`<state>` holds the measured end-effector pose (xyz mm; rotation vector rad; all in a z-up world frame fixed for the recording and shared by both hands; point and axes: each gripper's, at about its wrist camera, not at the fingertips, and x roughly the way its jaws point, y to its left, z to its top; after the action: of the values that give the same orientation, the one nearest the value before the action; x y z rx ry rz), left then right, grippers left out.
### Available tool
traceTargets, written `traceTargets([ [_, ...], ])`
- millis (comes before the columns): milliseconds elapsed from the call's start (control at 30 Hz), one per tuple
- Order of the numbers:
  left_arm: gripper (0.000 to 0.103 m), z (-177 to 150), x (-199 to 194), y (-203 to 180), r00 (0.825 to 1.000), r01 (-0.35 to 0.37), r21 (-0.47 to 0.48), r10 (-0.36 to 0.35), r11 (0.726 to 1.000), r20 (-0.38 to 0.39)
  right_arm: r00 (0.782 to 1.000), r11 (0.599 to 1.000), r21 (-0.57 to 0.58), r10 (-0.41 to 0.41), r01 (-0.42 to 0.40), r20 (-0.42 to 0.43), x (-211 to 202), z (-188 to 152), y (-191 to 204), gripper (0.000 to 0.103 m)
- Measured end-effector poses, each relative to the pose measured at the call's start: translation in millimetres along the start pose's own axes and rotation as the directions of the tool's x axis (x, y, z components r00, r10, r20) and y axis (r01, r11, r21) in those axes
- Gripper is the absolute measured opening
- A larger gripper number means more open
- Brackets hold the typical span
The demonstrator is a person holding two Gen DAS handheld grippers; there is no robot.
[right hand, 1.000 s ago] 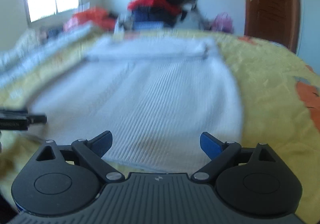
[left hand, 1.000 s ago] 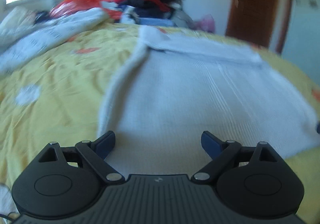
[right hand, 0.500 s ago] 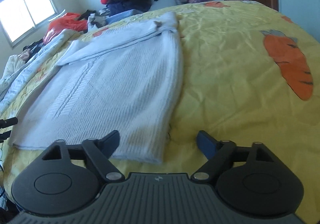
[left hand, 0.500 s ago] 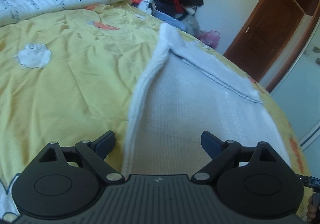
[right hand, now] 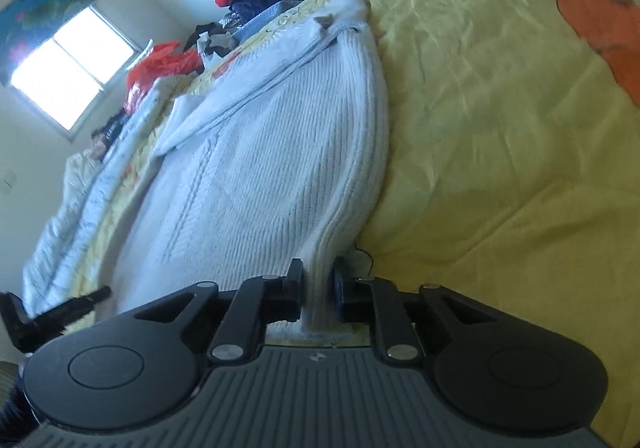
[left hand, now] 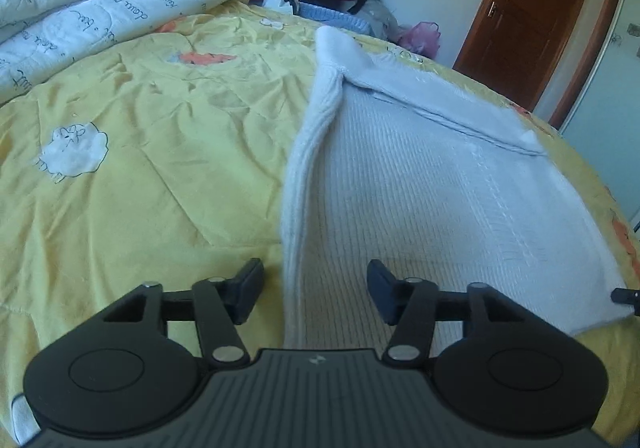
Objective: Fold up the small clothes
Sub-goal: 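Grasp the long side edge of the cardigan with both tools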
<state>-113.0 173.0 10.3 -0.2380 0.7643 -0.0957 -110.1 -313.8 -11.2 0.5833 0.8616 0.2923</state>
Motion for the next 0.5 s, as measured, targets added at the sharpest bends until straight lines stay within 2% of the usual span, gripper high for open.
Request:
traceTargets([
  [33, 0.045, 2.8, 1.2, 1.0, 1.000, -0.005, -0.002, 0.005, 1.000, -0.010, 1.000, 1.000, 0.005, 0.007, -0.007, -0.005, 0.9, 0.4, -0.9, 0.016],
  [67, 0.029, 5.9, 2.9, 2.1, 1.000, -0.013, -0.005, 0.012, 1.000, -0.023, 1.000, 1.000, 0.013, 0.013, -0.013, -0.009, 1.4, 0.8, -1.6, 0.016],
  [100, 0.021, 9.2, 4.3, 3.8, 0.999, -0.016, -0.013, 0.015, 1.000, -0.037, 1.000, 0.999, 0.025, 0.022, -0.022, -0.012, 1.6, 1.2, -2.1, 0.015],
  [133, 0.007, 13.1, 6.7, 7.2, 0.998, 0.005, -0.040, -0.007, 0.999, -0.061, 0.999, 0.999, 0.034, 0.033, -0.032, -0.013, 2.4, 2.5, -3.0, 0.015],
  [200, 0.007, 18.6, 7.8, 13.0, 0.995, 0.027, -0.094, -0.036, 0.995, -0.090, 0.998, 0.997, 0.052, 0.060, -0.059, -0.006, 1.5, 4.9, -3.6, 0.015],
  [267, 0.007, 24.4, 6.5, 14.8, 0.992, 0.049, -0.108, -0.061, 0.993, -0.107, 0.995, 0.993, 0.066, 0.096, -0.096, 0.006, -1.7, 8.9, -2.0, 0.015],
  [333, 0.007, 34.0, 2.5, 18.4, 0.986, 0.106, -0.160, -0.124, 0.982, -0.108, 0.990, 0.987, 0.081, 0.141, -0.142, 0.026, -6.6, 15.5, 1.2, 0.014],
  [433, 0.007, 61.4, -3.4, 24.7, 0.974, 0.196, -0.239, -0.217, 0.951, -0.063, 0.971, 0.967, 0.101, 0.227, -0.234, 0.075, -15.4, 33.1, 7.3, 0.014],
  [500, 0.007, 86.9, 0.4, 27.5, 0.963, 0.255, -0.290, -0.271, 0.923, -0.015, 0.950, 0.947, 0.105, 0.290, -0.302, 0.116, -18.4, 52.1, 11.9, 0.014],
])
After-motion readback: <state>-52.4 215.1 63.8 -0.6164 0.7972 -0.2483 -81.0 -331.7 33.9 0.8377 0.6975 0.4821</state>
